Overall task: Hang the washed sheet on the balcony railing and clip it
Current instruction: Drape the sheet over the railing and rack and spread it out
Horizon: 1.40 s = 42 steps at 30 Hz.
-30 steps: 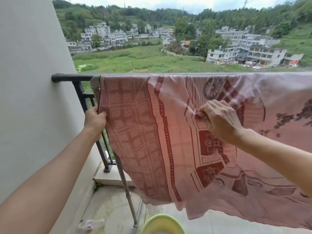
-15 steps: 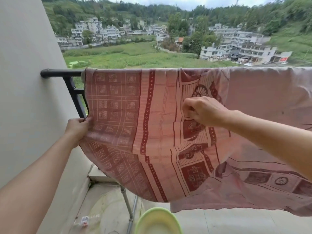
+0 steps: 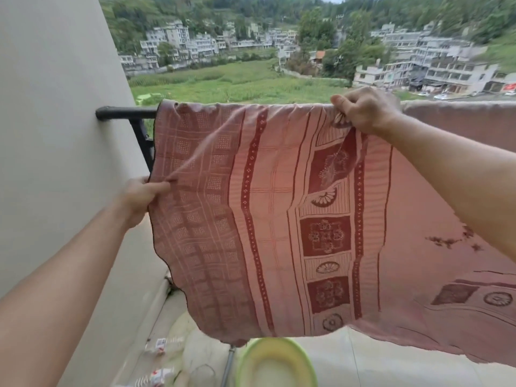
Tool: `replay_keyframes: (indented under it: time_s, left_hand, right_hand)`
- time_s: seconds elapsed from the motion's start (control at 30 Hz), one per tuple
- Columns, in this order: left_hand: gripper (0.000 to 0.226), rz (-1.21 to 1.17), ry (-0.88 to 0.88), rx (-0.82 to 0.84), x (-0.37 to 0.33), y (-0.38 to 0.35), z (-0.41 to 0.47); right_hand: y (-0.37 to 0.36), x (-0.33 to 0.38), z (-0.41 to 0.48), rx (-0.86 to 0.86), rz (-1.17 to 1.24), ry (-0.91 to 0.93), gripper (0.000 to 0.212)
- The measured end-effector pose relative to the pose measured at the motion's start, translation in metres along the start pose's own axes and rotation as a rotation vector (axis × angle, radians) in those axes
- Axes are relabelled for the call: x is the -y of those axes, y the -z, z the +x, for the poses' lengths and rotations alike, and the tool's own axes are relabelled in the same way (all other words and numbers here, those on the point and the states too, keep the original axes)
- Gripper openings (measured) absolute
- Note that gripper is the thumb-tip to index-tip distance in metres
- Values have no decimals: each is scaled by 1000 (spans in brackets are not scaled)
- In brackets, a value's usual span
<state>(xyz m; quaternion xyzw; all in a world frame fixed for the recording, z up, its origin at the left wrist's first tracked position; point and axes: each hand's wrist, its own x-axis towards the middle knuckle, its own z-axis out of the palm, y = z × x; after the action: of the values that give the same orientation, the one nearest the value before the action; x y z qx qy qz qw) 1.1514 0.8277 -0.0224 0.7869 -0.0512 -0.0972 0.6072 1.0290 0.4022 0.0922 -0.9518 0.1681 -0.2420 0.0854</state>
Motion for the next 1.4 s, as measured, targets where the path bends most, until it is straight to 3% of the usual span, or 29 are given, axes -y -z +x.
replay_keyframes:
  time_s: [0.1,0.17,0.27,0.37,0.5,0.57,0.7,0.83,0.93,1.03,1.1,1.17,1.23,1.33,1.4]
  left_hand:
    - [39,-203,-121,1,-43,-17,6]
    - [14,-184,-193,-181,-65,-31,17]
    - [25,-108,-254,-425,-90,-33,41]
    - [22,-38,-241,-650,-114,-25,49]
    - [29,151,-230,-812,-122,-21,56]
    - [14,224,-220,-795,-121,-21,61]
    - [23,357,-235,-785,-128,-30,75]
    - [28,452,-312,-757,-138,-53,83]
    - [30,460,-328,-761,-143,-63,88]
    - [31,448,-252,-783,-148,-59,96]
    - [32,457,-189,-773,-150,-54,100]
    - [35,517,-134,-733,-154,-51,102]
    - [45,661,-119,-691,-163,-54,98]
    - [63,890,-286,-654,-171,-70,91]
    - [53,928,-519,-566,-172,-100,79]
  right_hand:
    - [3,-5,-3,1,225,12,33]
    - [3,-8,-1,-64,289,-1,29]
    - [4,-12,8,-144,243,-47,34]
    - [1,-16,11,-201,236,-58,28]
    - [-11,-15,-2,-66,-39,54,63]
    - [-10,-13,-5,-40,-162,95,69]
    - [-1,-13,3,55,-203,87,71]
    - [3,-18,20,56,25,5,63]
    - [2,-23,29,-40,118,-47,58]
    - [-4,-22,28,-246,179,-91,53]
    - [-10,-17,15,-290,187,2,47]
    - [-18,-21,1,-221,-6,220,56]
    - [-19,-27,-4,-189,-166,310,56]
    - [-8,-31,2,-104,-143,241,60]
    - [2,-40,-1,-94,-43,226,58]
